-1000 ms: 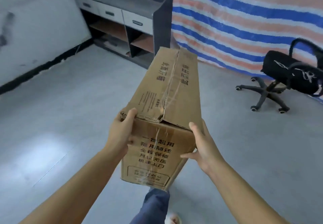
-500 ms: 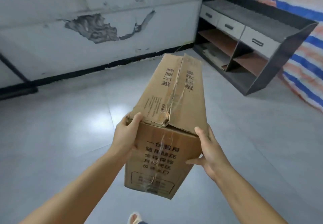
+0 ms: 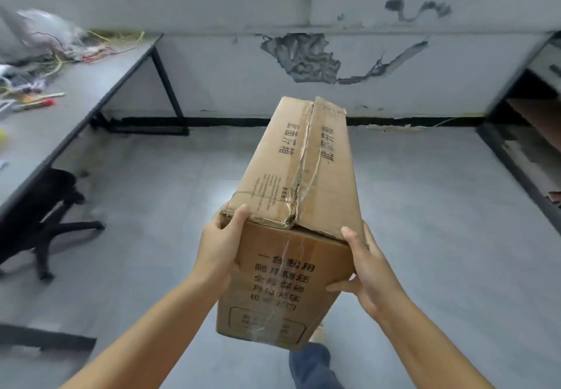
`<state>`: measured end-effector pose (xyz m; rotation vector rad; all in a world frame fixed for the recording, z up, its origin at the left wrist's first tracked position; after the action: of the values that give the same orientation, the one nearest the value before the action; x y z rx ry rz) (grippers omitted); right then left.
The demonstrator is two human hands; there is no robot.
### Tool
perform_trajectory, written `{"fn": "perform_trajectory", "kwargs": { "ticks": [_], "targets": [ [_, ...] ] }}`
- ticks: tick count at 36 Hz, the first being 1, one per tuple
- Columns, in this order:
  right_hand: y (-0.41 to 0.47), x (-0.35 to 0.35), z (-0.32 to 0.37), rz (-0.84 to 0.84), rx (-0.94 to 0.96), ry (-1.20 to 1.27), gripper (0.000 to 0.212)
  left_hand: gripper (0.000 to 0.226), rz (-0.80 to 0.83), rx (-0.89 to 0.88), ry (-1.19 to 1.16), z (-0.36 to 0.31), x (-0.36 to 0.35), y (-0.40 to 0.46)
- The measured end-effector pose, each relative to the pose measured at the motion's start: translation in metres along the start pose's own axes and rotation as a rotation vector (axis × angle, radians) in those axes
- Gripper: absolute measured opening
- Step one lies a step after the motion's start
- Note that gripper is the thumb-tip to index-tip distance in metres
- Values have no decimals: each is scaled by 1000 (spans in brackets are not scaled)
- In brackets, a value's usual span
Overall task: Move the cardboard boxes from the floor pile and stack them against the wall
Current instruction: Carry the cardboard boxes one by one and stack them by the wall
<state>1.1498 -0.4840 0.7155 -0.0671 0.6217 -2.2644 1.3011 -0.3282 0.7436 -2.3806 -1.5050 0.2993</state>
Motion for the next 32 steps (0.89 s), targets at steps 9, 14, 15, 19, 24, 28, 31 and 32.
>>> {"fn": "perform_trajectory", "kwargs": {
  "ticks": [9,14,15,19,24,28,31,32],
  "targets": [
    [156,-63,73,139,-14,-82,41,13,-160,14,-67,-51,13,139],
    [231,-107,110,199,-37,-131,54,13,-231,19,-140,-82,27,207],
    [243,-116,115,207,-40,-136,53,15,-247,18,-151,-86,33,219],
    [289,-159,132,248,-35,-172,50,17,-294,24,-193,-98,60,270],
    [347,-221,142,263,-27,-201,43,19,-289,22,-220,-112,100,338],
    [390,-278,148,232,-23,-213,42,22,-272,38,-220,-125,139,397],
    [419,-323,157,199,-34,-219,39,22,-251,57,-213,-142,171,442],
    [427,-338,160,194,-35,-218,38,20,-237,55,-204,-148,181,457]
  ]
}}
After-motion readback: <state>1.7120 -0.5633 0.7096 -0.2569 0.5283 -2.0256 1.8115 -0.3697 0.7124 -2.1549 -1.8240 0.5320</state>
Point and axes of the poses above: each hand's wrist, its own y-axis towards the middle knuckle, its own x-axis out of the back of the hand, z = x × y, the point moved 4 cm from there along y, towards the middle knuckle, and after that the axes turned 4 degrees about z, right-handed, at the moved point
